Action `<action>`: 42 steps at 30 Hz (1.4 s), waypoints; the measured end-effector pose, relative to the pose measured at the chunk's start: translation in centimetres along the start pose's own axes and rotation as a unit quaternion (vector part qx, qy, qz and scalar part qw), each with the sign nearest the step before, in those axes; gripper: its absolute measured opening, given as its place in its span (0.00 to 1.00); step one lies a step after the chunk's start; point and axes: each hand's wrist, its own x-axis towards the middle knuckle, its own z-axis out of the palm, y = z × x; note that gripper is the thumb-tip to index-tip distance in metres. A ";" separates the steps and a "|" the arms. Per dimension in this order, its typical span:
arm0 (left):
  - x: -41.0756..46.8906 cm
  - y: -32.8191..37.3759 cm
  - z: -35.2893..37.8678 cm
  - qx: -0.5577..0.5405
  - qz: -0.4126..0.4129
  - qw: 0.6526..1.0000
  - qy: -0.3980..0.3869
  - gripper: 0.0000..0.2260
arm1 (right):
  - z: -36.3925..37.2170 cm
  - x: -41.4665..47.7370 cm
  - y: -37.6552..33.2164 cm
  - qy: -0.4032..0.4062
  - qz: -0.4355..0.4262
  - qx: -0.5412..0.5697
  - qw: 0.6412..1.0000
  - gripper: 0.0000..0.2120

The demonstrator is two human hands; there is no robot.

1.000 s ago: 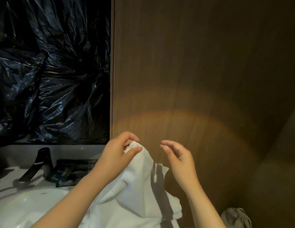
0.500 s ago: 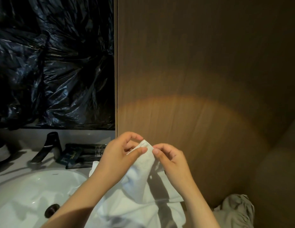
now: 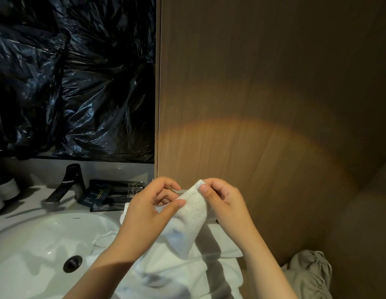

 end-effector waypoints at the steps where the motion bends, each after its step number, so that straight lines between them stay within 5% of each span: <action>1: 0.0 0.0 0.0 0.003 0.005 1.000 -0.005 0.10 | -0.1 0.1 0.0 0.006 -0.003 -0.004 1.000 0.08; 12: 0.1 -0.8 0.2 0.049 0.005 0.999 -0.020 0.05 | 0.1 0.2 -0.3 0.068 -0.036 -0.023 0.997 0.09; 21: 0.8 -0.7 0.2 0.095 0.027 0.995 0.011 0.06 | -0.7 1.0 -1.1 -0.028 -0.063 -0.123 0.990 0.07; 42: 2.6 -2.2 0.2 0.123 0.056 0.988 -0.079 0.04 | -4.0 4.4 -4.2 0.135 -0.209 -0.167 0.954 0.06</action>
